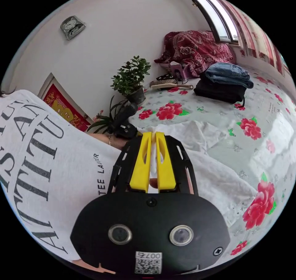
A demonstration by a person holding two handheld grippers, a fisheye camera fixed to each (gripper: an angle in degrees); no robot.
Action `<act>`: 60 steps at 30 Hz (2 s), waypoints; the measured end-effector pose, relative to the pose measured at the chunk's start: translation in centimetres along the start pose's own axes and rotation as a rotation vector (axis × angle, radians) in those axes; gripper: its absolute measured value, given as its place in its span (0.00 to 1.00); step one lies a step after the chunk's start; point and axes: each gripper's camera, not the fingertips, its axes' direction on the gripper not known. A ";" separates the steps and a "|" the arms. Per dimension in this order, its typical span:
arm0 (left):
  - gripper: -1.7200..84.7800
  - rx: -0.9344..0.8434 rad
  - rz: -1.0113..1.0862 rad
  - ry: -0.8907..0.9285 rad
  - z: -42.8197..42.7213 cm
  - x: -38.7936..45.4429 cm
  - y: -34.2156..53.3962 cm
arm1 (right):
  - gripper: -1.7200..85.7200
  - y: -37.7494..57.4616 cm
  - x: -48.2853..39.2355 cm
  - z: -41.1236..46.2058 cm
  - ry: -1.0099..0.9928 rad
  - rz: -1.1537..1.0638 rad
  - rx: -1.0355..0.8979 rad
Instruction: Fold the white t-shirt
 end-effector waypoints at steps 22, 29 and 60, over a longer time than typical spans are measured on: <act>0.12 -0.135 0.102 -0.181 1.9 -2.7 -0.7 | 0.10 1.8 0.3 15.8 0.223 -0.007 -0.304; 0.12 0.031 0.039 -0.106 -3.4 -3.4 2.8 | 0.04 -0.9 2.0 24.3 0.347 -0.067 -0.597; 0.01 0.432 0.590 -0.488 -21.8 18.3 -6.2 | 0.02 1.5 9.3 -21.9 0.433 0.185 0.680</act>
